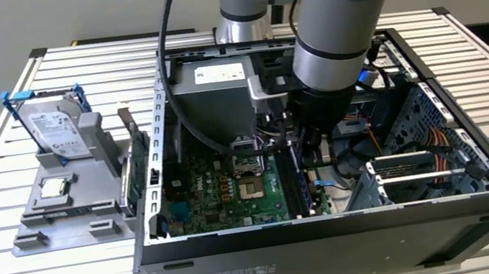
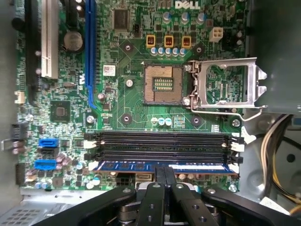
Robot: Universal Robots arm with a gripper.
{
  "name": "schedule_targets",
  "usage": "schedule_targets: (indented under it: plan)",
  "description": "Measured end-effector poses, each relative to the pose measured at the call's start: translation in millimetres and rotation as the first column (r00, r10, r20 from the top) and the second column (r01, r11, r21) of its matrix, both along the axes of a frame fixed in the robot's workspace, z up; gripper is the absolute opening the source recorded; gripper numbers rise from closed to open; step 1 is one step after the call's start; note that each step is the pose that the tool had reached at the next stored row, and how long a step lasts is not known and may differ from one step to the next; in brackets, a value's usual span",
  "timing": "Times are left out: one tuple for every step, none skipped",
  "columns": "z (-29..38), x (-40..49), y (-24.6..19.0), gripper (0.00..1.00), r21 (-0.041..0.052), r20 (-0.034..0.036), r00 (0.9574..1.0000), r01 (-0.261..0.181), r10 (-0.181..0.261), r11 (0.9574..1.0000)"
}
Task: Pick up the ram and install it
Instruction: 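Press down the ram until it locks into place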
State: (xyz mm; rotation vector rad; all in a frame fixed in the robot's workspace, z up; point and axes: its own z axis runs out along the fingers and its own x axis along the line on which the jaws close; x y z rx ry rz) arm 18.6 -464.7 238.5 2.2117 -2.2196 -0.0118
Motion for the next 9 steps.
schedule_targets:
  plan:
    - [3.0,0.0,0.0,0.00,-0.0003,-0.0001,1.0000,0.000,0.000,1.0000]
    - [5.3,0.0,0.0,0.00,-0.0003,0.0000,1.0000,0.000,0.000,1.0000]
    - [7.0,0.0,0.0,0.00,-0.0002,0.0000,1.0000,0.000,0.000,1.0000]
    - [8.3,0.0,0.0,0.00,-0.0003,0.0000,1.0000,0.000,0.000,1.0000]
    - [9.8,0.0,0.0,0.00,-0.0002,0.0000,1.0000,0.000,0.000,1.0000]
    - [11.0,0.0,0.0,0.00,-0.0003,-0.0001,1.0000,0.000,0.000,1.0000]
    - [11.9,0.0,0.0,0.00,-0.0003,-0.0001,1.0000,0.000,0.000,1.0000]
    - [12.9,0.0,0.0,0.00,-0.0003,-0.0001,1.0000,0.000,0.000,1.0000]
    - [13.9,0.0,0.0,0.00,-0.0002,-0.0001,1.0000,0.000,0.000,1.0000]
